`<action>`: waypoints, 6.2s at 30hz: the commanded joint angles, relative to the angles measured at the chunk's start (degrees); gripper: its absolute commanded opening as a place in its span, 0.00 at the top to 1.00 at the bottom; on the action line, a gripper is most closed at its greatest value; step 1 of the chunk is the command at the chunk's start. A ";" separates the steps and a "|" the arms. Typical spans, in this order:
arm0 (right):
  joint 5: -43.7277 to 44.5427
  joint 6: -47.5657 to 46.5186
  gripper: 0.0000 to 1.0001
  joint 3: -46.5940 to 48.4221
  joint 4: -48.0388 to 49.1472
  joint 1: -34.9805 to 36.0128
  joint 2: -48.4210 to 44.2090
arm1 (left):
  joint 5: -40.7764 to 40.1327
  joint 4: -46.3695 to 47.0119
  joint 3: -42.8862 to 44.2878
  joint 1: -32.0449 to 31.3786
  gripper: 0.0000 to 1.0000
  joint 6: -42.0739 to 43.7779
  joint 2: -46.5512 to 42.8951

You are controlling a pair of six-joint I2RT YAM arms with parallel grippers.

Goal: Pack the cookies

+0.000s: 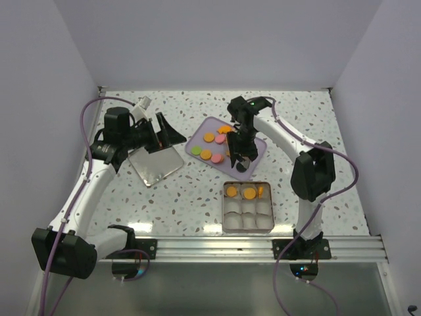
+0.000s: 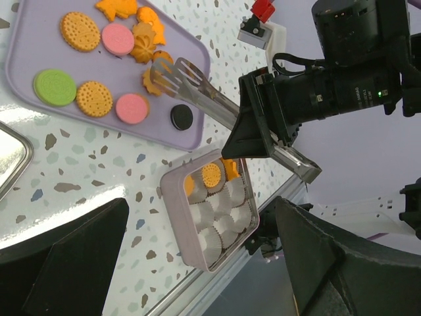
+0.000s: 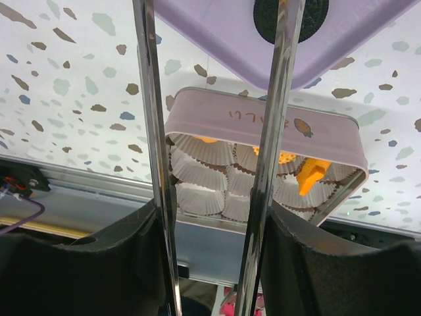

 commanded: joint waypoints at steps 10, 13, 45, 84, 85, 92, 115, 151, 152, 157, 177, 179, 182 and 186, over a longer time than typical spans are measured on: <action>1.77 -2.68 0.47 0.33 -8.59 -0.22 3.72 | 1.22 3.13 0.40 0.82 0.00 0.09 -2.01; 1.77 -2.59 0.47 0.60 -8.50 -0.22 4.60 | 1.13 3.04 0.22 1.08 0.00 0.18 -2.19; -8.67 3.73 0.67 -13.53 -6.31 2.15 -23.68 | 5.00 7.78 -0.83 1.52 0.00 -4.12 2.38; -12.29 8.83 0.49 -31.93 -2.43 19.82 -30.30 | -5.11 52.43 46.19 -10.08 0.00 -68.37 17.06; -11.77 8.74 0.49 -30.09 -2.61 19.91 -29.86 | -5.37 52.52 46.01 -10.08 0.00 -68.90 17.06; -10.80 7.51 0.49 -24.72 -4.37 19.82 -26.69 | -5.63 52.35 50.23 -9.47 0.00 -69.16 19.61; -10.36 3.38 0.49 -15.93 -8.24 17.01 -21.68 | -5.64 56.92 46.98 -6.13 0.00 -73.73 19.52; -7.45 -5.23 0.50 -3.35 -5.88 1.19 -4.19 | 5.96 23.43 -3.55 -0.59 0.12 -34.63 -7.64; -7.98 -5.32 0.51 -5.27 -5.26 1.10 -4.19 | 6.05 23.08 -3.82 -0.50 0.12 -34.36 -7.55; -9.39 -4.79 0.51 -6.70 -3.05 1.10 -3.14 | 6.41 21.94 -4.61 -0.50 0.13 -32.78 -7.64; -12.03 -3.56 0.53 -2.13 -1.12 0.75 0.38 | 6.76 18.51 -4.26 -0.41 0.16 -30.41 -7.90; -12.64 -3.56 0.53 -0.12 -1.56 0.83 0.99 | 6.76 18.42 -4.26 -0.41 0.16 -30.32 -7.99; -13.17 -3.56 0.53 2.08 -2.35 0.83 1.87 | 6.76 18.16 -4.26 -0.41 0.16 -30.05 -7.91; -13.17 -3.47 0.53 3.15 -2.44 0.75 3.37 | 6.84 17.89 -4.44 -0.33 0.16 -29.70 -7.82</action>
